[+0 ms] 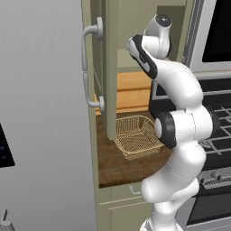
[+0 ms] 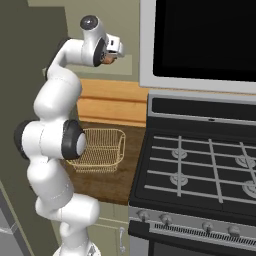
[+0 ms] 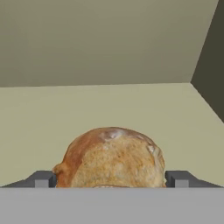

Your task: Open the cabinet, pick up the bread from the cabinet and place it in the basket. Then move the basket to the dining counter.

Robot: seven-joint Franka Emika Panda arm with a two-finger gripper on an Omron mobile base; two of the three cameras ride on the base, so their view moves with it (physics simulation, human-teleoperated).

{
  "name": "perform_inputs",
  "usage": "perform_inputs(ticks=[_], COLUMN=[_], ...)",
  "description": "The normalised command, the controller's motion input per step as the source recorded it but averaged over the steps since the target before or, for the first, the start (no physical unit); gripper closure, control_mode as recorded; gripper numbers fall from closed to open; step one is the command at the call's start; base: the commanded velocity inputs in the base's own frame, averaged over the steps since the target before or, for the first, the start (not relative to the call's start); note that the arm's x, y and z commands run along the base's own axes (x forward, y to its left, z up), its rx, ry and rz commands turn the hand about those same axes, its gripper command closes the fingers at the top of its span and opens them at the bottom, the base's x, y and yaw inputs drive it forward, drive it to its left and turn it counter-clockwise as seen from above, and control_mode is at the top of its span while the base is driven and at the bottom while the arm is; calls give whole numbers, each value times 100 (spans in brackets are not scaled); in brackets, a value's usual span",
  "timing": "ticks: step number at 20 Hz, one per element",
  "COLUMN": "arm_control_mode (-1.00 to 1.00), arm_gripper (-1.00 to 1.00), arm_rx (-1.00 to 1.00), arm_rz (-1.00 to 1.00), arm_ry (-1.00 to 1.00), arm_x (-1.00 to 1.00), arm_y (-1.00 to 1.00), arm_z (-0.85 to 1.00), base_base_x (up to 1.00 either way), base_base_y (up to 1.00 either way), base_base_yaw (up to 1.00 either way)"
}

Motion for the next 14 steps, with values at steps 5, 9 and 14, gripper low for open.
perform_inputs(ticks=[5,9,14], arm_control_mode=[-100,-100,-100], arm_gripper=[100,100,100], arm_rx=[0,0,0], arm_rz=[0,-3,-5], arm_ry=[-17,-10,1], arm_x=[-71,-87,-100], arm_y=[0,0,0], arm_z=[0,0,0], base_base_x=[0,0,0], base_base_y=[0,0,0], base_base_yaw=[0,0,0])
